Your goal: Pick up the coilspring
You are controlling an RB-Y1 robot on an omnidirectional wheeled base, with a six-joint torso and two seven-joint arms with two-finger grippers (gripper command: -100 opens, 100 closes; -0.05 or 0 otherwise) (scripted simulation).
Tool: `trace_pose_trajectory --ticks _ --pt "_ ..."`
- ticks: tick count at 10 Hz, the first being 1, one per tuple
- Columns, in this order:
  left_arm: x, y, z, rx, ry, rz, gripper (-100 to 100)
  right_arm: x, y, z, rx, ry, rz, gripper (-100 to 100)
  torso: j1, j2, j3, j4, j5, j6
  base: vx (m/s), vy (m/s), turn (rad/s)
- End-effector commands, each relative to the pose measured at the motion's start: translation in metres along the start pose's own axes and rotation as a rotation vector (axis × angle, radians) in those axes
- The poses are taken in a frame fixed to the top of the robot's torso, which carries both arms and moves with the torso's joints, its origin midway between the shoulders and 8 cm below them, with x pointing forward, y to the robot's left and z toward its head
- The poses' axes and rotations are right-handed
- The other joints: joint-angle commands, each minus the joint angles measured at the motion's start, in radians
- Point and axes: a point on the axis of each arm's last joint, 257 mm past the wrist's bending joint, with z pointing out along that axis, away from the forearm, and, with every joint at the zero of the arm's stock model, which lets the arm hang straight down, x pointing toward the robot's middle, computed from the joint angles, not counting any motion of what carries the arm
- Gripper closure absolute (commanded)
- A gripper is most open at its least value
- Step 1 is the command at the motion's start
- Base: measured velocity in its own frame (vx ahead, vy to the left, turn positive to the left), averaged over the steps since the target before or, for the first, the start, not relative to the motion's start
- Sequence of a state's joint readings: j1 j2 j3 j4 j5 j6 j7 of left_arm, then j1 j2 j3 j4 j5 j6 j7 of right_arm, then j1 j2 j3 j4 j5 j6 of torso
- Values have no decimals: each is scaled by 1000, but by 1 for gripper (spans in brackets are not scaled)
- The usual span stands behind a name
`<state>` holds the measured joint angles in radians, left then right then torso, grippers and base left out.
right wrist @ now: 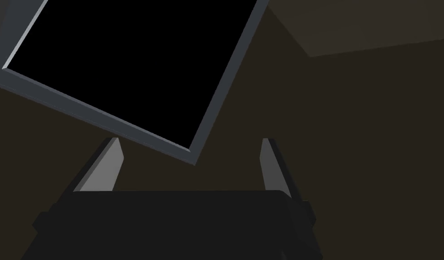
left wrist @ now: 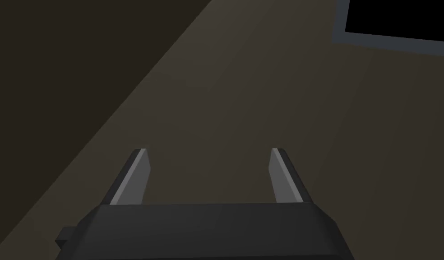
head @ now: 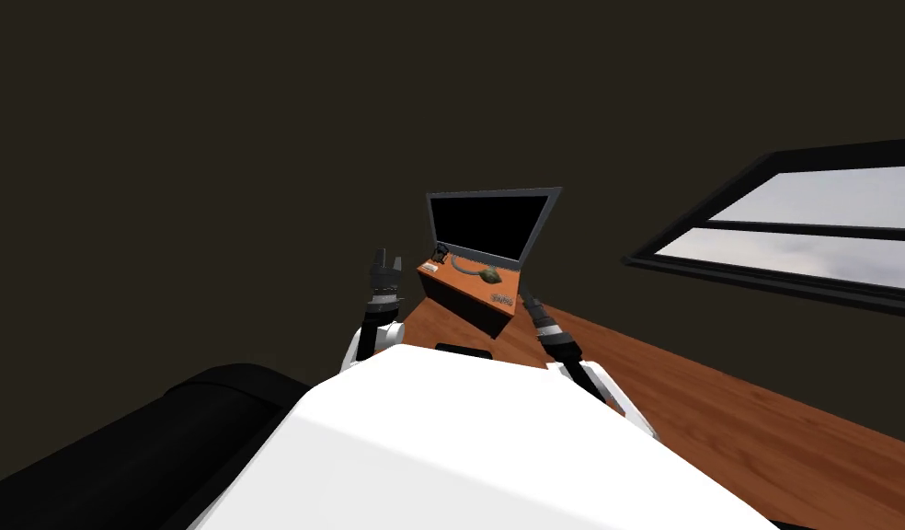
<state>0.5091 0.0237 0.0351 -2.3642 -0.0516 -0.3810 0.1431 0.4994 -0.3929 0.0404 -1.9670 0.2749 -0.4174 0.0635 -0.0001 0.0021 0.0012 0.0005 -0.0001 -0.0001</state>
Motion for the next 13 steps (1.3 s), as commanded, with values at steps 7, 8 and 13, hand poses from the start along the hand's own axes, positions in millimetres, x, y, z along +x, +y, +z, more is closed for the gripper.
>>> trace_pose_trajectory --ticks 7,8,13 --pt "0 0 0 0 0 0 0 39 -115 -44 194 283 -367 -100 0 -1 0 0 0 1 -41 26 175" --pt "0 0 0 0 0 0 0 44 -132 -53 216 330 -429 -100 0 -2 -1 0 0 0 -13 41 283" --pt "0 0 0 0 0 0 0 49 -185 -87 293 457 -563 -100 2 -2 -1 0 1 1 -9 37 124"
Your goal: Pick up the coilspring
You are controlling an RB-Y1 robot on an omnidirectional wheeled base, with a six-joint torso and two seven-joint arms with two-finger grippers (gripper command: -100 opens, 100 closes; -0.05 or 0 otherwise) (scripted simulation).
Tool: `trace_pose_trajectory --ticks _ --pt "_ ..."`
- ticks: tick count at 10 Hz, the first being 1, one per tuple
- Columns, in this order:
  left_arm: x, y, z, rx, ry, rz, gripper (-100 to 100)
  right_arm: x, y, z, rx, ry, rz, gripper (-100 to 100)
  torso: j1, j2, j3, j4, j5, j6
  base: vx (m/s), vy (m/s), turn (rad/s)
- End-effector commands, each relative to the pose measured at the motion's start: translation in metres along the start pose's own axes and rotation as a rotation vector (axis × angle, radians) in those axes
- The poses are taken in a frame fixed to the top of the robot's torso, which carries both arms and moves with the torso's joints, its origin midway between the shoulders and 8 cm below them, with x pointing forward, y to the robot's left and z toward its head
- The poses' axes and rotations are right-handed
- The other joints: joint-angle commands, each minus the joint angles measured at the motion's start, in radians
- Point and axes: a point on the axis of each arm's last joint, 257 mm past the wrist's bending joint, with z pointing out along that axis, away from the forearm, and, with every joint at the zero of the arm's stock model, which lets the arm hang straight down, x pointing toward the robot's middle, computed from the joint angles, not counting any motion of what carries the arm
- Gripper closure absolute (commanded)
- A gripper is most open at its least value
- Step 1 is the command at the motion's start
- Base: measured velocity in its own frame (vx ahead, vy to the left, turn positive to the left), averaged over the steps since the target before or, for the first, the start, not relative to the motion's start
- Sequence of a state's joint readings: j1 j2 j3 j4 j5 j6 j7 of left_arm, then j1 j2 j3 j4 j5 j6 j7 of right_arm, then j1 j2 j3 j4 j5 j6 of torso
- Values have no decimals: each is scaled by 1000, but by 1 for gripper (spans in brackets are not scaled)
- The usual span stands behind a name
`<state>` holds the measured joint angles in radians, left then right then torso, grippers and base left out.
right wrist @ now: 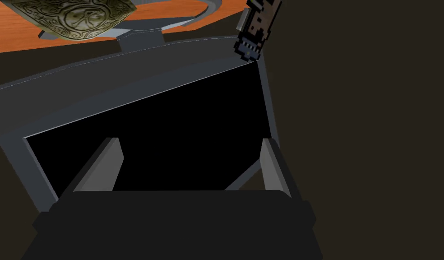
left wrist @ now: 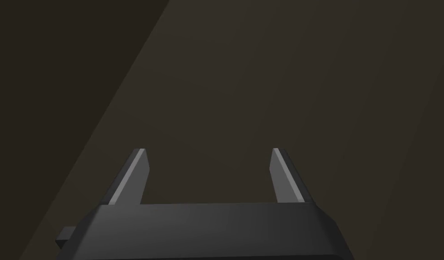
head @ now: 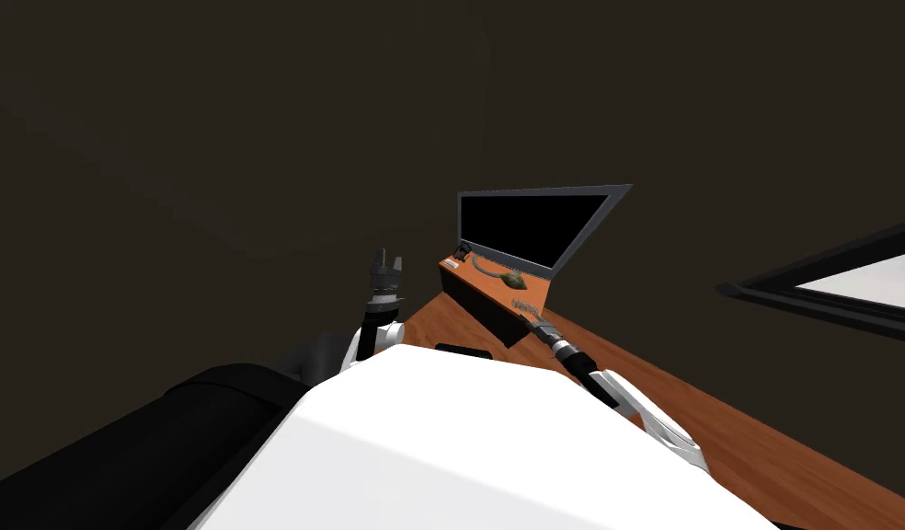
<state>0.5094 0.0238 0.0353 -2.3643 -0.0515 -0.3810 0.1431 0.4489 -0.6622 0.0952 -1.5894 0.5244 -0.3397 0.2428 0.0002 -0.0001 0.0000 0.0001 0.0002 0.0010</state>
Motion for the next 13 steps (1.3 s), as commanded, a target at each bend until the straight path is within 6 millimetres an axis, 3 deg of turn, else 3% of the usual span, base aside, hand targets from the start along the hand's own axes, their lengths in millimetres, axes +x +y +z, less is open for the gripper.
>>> trace_pose_trajectory --ticks 1,6,11,13 --pt "0 0 0 0 0 0 0 17 -18 -5 21 56 -71 -100 0 0 0 0 0 0 7 36 182" --pt "0 0 0 0 0 0 0 52 -64 -22 81 182 -199 -100 1 -1 -1 0 0 -1 16 33 140" --pt "0 0 0 0 0 0 0 88 -127 -54 143 354 -380 -100 1 -2 -1 0 0 0 32 37 154" --pt "0 0 0 0 0 0 0 93 -142 -62 151 399 -438 -100 1 -2 -1 0 0 0 39 29 134"
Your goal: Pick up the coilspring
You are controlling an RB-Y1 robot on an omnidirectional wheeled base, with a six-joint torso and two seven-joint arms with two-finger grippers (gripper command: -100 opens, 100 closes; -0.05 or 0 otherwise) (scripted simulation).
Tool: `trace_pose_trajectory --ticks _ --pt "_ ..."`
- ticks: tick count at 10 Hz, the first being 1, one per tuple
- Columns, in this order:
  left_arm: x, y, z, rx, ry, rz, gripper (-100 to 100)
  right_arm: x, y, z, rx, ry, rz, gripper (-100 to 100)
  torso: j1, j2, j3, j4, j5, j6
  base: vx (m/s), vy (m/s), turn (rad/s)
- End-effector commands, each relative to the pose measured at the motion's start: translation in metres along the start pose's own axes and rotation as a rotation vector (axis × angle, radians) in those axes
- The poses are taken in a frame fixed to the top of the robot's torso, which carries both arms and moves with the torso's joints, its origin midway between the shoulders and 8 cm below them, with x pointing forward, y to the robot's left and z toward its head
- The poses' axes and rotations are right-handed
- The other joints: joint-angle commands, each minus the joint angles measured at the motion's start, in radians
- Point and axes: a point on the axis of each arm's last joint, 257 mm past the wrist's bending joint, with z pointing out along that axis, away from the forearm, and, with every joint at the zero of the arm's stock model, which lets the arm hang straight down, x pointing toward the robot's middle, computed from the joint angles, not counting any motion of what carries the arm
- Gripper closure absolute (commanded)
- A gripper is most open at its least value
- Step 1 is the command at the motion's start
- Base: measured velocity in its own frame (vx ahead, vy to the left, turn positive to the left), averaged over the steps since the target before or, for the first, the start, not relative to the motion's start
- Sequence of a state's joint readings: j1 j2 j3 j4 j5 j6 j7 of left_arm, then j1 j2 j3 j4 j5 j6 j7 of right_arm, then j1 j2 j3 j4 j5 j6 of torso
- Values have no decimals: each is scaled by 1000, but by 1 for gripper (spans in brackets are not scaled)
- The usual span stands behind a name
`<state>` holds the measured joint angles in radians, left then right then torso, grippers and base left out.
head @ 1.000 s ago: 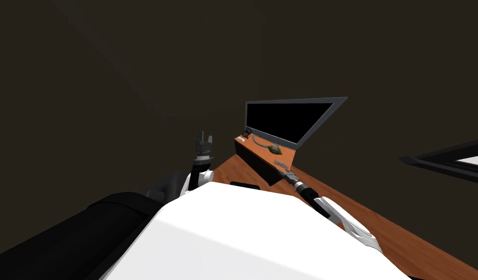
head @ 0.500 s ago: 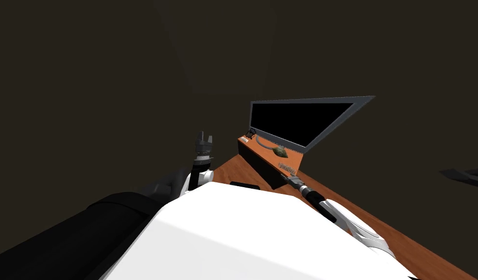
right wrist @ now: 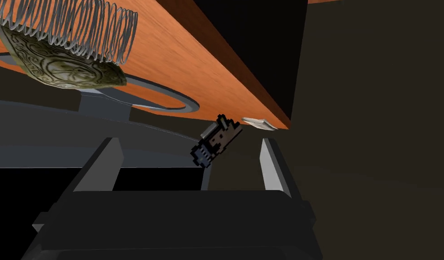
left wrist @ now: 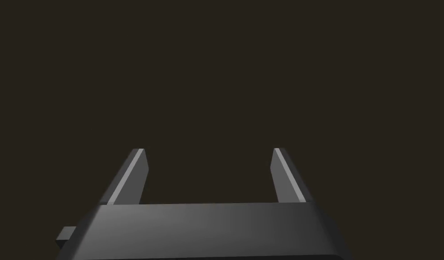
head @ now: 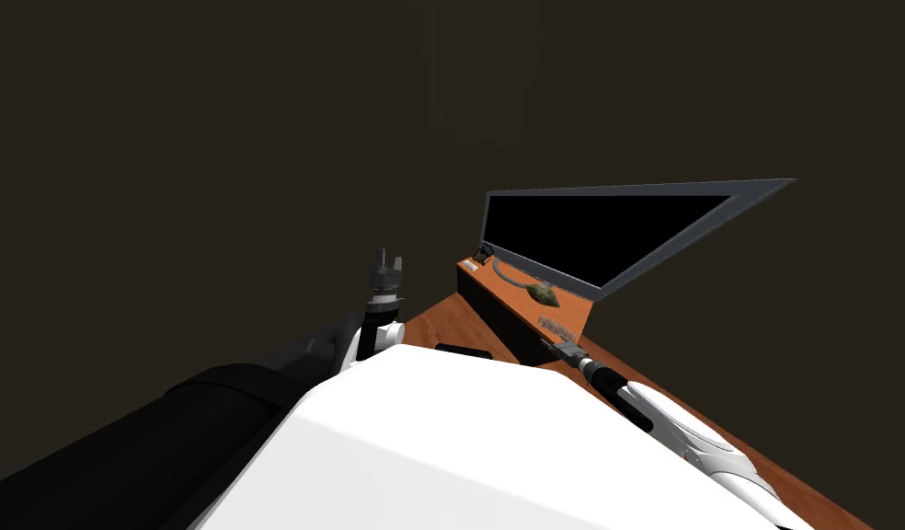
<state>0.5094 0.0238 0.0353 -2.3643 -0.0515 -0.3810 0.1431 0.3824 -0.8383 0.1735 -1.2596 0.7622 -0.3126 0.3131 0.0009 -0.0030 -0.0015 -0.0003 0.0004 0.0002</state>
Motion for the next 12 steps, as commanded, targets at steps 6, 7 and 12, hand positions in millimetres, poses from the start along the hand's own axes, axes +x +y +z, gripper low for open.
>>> trace_pose_trajectory --ticks 6,7,12 --pt "0 0 0 0 0 0 0 62 -44 -18 50 160 -120 -100 0 0 0 0 0 1 42 23 111" --pt "0 0 0 0 0 0 0 77 -57 -25 60 208 -165 -100 0 0 0 0 0 1 71 25 204" --pt "0 0 0 0 0 0 0 130 -96 -55 92 369 -270 -100 0 0 0 0 0 1 70 19 146"
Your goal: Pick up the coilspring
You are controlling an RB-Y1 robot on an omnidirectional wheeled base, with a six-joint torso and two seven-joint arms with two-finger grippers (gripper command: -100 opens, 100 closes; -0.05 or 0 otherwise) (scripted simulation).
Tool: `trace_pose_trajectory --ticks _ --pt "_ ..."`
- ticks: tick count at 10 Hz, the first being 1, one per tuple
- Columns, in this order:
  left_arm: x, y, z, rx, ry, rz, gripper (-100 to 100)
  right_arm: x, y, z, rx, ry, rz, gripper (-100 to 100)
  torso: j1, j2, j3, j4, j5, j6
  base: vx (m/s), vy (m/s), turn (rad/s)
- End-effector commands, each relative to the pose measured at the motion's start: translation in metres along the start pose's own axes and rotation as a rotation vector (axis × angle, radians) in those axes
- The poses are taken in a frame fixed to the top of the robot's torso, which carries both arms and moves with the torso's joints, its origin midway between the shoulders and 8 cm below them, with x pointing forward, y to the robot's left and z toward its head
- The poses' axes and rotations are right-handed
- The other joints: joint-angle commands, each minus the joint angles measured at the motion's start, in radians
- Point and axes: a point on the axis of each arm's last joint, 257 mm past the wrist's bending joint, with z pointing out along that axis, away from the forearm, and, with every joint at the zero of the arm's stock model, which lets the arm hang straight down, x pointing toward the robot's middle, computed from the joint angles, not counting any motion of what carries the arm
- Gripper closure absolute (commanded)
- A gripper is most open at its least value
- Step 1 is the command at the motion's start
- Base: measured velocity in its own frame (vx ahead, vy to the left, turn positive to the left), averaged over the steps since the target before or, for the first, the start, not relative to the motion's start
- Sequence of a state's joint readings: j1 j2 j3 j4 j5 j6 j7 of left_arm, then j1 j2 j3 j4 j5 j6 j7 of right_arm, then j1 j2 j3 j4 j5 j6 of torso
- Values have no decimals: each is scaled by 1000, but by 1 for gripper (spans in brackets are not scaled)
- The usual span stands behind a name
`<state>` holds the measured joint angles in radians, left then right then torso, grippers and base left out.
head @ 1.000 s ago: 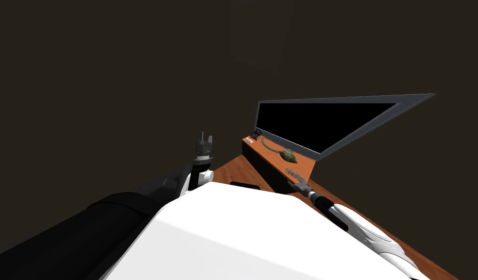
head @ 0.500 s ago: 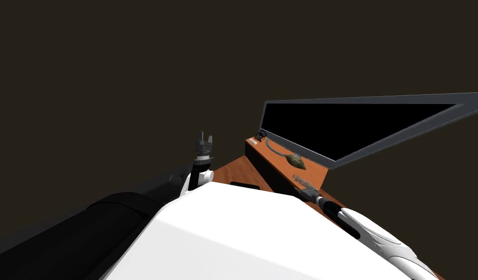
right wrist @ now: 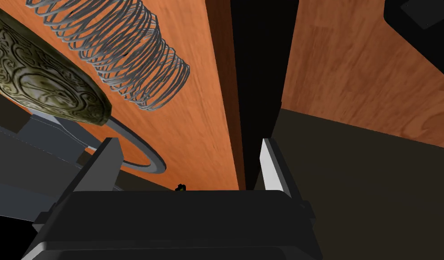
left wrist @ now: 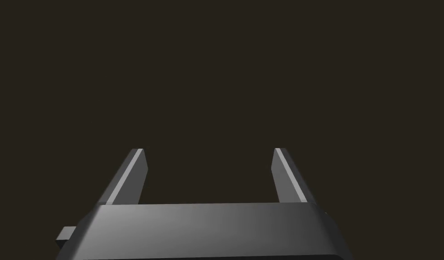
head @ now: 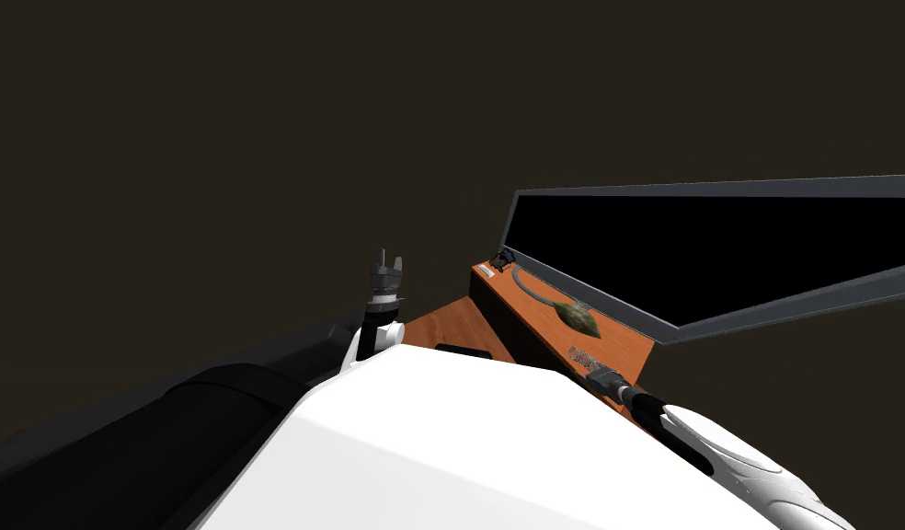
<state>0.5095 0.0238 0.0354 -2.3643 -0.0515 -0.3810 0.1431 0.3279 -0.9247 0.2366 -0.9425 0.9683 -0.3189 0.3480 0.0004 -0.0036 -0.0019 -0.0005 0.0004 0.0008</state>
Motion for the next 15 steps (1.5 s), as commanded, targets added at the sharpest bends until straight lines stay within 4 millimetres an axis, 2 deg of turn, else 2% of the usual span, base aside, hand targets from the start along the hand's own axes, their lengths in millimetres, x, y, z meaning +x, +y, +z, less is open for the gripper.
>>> trace_pose_trajectory --ticks 1,2,3,4,5,7,8,9,10,11,14,15 --pt "0 0 0 0 0 0 0 11 -7 -2 7 27 -11 -100 0 0 0 0 0 0 56 4 94" --pt "0 0 0 0 0 0 0 30 -13 -5 11 73 -41 -100 0 0 0 0 0 1 62 8 130" --pt "0 0 0 0 0 0 0 30 -13 -5 11 73 -41 -100 0 0 0 0 0 0 55 3 72" --pt "0 0 0 0 0 0 0 43 -16 -8 9 107 -69 -100 0 1 0 0 0 1 62 -1 155" --pt "0 0 0 0 0 0 0 48 -18 -9 11 116 -67 -100 -1 0 0 0 0 0 56 -2 90" --pt "0 0 0 0 0 0 0 78 -22 -17 5 190 -109 -100 0 0 0 0 0 0 74 4 135" --pt "0 0 0 0 0 0 0 91 -21 -20 -2 221 -125 -100 0 -1 -1 0 0 1 105 0 159" --pt "0 0 0 0 0 0 0 91 -21 -20 -2 221 -125 -100 0 -2 -1 -1 0 0 65 -12 71" --pt "0 0 0 0 0 0 0 103 -17 -23 -12 247 -137 -100 -1 -1 -1 0 0 1 47 -21 84" --pt "0 0 0 0 0 0 0 119 -3 -25 -42 280 -149 -100 -2 1 0 0 -1 1 68 -33 151" --pt "0 0 0 0 0 0 0 118 -3 -24 -43 278 -153 -100 -2 2 1 0 -1 1 32 -26 20" --pt "0 0 0 0 0 0 0 118 -4 -24 -42 279 -150 0 -1 3 2 1 0 1 0 0 0"
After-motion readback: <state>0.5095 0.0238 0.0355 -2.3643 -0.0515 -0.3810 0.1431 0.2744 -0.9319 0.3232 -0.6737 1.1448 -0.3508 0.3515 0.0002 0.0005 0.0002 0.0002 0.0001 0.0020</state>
